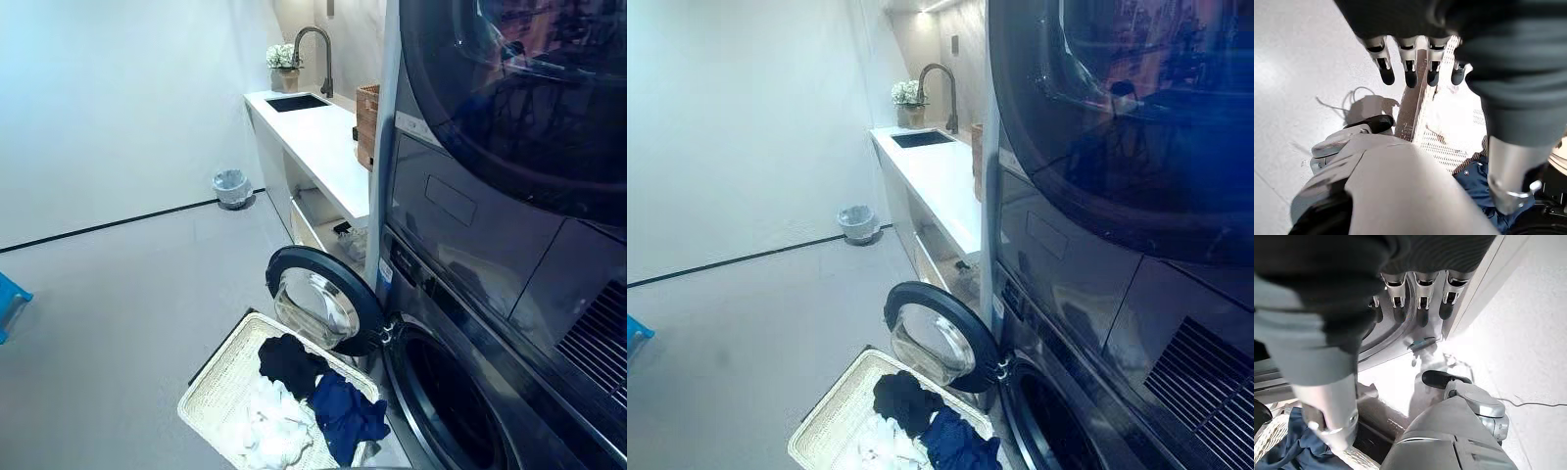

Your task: Put the clothes into the washing machine.

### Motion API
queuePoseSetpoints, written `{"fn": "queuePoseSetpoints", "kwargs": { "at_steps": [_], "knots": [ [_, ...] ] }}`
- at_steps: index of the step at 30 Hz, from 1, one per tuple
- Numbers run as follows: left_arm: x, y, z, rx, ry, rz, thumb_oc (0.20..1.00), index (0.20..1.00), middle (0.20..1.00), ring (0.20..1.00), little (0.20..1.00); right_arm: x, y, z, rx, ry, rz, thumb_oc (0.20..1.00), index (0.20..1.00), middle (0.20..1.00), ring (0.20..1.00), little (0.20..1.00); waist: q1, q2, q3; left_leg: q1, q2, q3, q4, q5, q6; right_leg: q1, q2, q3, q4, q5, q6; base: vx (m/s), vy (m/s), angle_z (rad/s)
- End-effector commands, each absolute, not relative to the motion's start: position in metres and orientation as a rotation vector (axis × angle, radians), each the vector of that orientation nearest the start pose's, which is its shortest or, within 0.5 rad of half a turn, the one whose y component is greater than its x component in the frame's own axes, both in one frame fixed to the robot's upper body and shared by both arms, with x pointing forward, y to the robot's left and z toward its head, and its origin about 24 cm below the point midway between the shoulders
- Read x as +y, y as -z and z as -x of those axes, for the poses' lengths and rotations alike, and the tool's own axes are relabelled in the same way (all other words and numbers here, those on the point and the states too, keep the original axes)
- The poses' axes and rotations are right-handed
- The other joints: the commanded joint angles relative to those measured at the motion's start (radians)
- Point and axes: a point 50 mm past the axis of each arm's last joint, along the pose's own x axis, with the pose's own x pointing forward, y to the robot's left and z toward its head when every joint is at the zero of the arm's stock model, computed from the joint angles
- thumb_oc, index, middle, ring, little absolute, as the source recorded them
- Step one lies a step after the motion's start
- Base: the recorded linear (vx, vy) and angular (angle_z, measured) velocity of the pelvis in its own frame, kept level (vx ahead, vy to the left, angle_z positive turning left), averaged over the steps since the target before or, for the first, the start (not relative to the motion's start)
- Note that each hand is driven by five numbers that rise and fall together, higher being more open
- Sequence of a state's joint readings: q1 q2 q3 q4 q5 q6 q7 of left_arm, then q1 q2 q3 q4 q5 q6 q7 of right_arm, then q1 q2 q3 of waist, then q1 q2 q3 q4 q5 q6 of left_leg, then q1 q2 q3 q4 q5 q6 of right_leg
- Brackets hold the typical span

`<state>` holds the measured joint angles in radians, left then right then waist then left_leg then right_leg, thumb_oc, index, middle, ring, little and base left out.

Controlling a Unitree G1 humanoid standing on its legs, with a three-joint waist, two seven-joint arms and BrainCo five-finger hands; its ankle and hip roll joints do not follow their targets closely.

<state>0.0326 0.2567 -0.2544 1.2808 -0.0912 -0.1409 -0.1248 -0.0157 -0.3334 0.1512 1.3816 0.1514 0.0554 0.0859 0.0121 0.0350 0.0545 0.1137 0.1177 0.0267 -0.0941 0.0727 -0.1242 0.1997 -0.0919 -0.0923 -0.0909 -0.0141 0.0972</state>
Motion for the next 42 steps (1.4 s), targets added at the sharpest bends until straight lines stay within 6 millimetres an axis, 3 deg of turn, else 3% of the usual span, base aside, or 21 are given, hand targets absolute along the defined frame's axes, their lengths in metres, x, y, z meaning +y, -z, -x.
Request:
{"fn": "queuePoseSetpoints", "kwargs": {
  "at_steps": [1, 33, 34, 41, 42],
  "knots": [
    [0.239, 0.155, -0.106, 1.144, 0.116, -0.278, 1.0, 1.0, 1.0, 1.0, 1.0, -0.269, 0.156, -0.083, 1.368, 0.165, 0.157, 1.0, 1.0, 1.0, 1.0, 1.0, 0.009, -0.035, 0.043, 0.056, -0.045, 0.033, 0.007, -0.099, 0.037, -0.059, -0.045, 0.016, 0.014, 0.043, 0.045, 0.25, -0.137, -0.48],
    [0.239, 0.154, -0.11, 1.103, 0.097, -0.259, 1.0, 1.0, 1.0, 1.0, 1.0, -0.271, 0.155, -0.081, 1.369, 0.168, 0.158, 1.0, 1.0, 1.0, 1.0, 1.0, 0.006, -0.031, 0.048, 0.055, -0.044, 0.033, 0.007, -0.096, 0.037, -0.063, -0.046, 0.016, 0.02, 0.042, 0.043, 0.0, 0.001, 0.0],
    [0.242, 0.15, -0.118, 1.063, 0.06, -0.232, 1.0, 1.0, 1.0, 1.0, 1.0, -0.277, 0.152, -0.085, 1.349, 0.188, 0.158, 1.0, 1.0, 1.0, 1.0, 1.0, 0.007, -0.03, 0.054, 0.056, -0.044, 0.029, 0.007, -0.097, 0.037, -0.06, -0.046, 0.013, 0.018, 0.042, 0.044, 0.08, 0.009, 0.0],
    [0.249, 0.144, -0.127, 1.018, -0.008, -0.194, 1.0, 1.0, 1.0, 1.0, 1.0, -0.283, 0.147, -0.1, 1.279, 0.222, 0.147, 1.0, 1.0, 1.0, 1.0, 1.0, 0.014, -0.032, 0.081, 0.029, -0.035, 0.028, 0.007, -0.083, 0.035, -0.087, -0.049, 0.014, 0.018, 0.053, 0.047, 0.04, -0.01, -0.01],
    [0.247, 0.139, -0.142, 0.957, -0.023, -0.189, 1.0, 1.0, 1.0, 1.0, 1.0, -0.283, 0.141, -0.119, 1.208, 0.226, 0.143, 1.0, 1.0, 1.0, 1.0, 1.0, 0.019, -0.032, 0.131, -0.027, -0.033, 0.022, 0.007, -0.066, 0.037, -0.149, -0.046, 0.018, 0.023, 0.067, 0.046, -0.22, -0.032, -0.08]
  ]
}}
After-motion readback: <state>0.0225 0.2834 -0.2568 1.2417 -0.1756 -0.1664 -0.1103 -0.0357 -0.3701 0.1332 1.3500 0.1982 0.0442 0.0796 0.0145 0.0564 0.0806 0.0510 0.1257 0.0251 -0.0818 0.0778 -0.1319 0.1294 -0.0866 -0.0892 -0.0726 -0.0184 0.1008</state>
